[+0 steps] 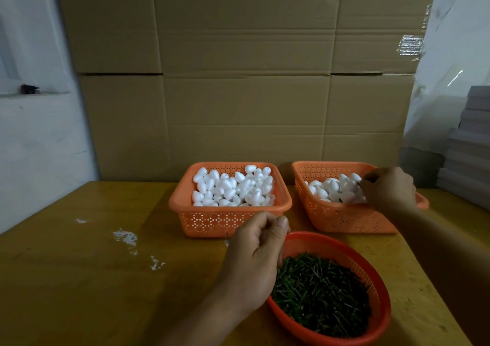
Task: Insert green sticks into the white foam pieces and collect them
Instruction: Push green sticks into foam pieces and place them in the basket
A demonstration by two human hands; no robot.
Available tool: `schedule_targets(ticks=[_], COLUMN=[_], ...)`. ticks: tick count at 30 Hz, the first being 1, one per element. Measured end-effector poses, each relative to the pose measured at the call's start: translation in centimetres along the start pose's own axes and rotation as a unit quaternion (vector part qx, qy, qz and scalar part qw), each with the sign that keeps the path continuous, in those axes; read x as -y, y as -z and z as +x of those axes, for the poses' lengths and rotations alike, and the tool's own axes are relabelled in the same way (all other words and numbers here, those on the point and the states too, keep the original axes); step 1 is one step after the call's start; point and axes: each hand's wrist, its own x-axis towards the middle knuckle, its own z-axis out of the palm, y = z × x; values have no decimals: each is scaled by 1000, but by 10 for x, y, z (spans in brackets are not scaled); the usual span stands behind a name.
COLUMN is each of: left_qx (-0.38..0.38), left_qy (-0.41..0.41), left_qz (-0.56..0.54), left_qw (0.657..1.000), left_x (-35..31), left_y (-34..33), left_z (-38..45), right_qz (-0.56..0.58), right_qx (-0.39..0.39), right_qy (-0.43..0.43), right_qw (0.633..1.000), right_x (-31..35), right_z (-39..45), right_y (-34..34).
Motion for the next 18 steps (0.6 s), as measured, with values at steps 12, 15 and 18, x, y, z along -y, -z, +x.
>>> schedule_targets(ticks=[12,15,18], left_qx=[-38,-72,-97], left_qy=[5,26,62], left_qz=[53,77,79], left_qw=[998,994,990], left_x=[-4,-10,-16], left_y=[7,17,34], left_z=[5,11,32], right_qz=[297,282,230], right_qx=[81,202,277], right_qy=[64,122,171], right_qw=[949,930,917], right_x=[38,45,49], right_z=[-111,-143,-159], right_y=[45,49,45])
